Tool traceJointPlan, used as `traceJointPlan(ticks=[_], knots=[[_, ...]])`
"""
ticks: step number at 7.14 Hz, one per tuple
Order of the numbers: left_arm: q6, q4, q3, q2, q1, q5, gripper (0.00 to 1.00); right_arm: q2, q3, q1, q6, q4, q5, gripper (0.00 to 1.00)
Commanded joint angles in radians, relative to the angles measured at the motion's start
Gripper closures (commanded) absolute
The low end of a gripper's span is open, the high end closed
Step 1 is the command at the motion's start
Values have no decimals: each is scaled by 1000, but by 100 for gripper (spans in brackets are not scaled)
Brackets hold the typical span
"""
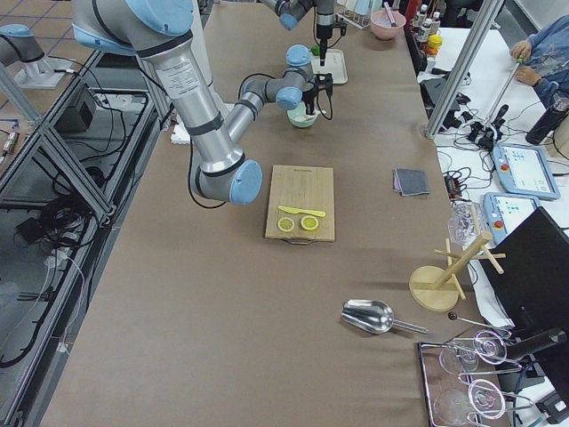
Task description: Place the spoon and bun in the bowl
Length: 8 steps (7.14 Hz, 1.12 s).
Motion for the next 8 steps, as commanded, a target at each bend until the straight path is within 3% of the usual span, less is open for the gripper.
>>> traceJointPlan(ticks=[1,2,4,5,6,7,8], knots=[[99,0,1,56,-70,-57,2,96,-61,-73,74,-26,-106,74],[96,0,-3,54,-69,-59,2,106,-98,-74,110,-19,-113,1],[87,0,-2,48,-66,-57,2,65,-89,-72,106,4,-119,0],[96,0,4,48,-66,-54,2,-3,-29,-55,102,11,-113,0],[98,0,3,51,-67,-54,2,-127,97,-31,93,3,-97,0],[102,0,-2,56,-73,-48,2,-234,193,29,52,-2,-35,0],[134,7,-8,65,-122,-47,2,-310,220,114,-27,0,55,0]])
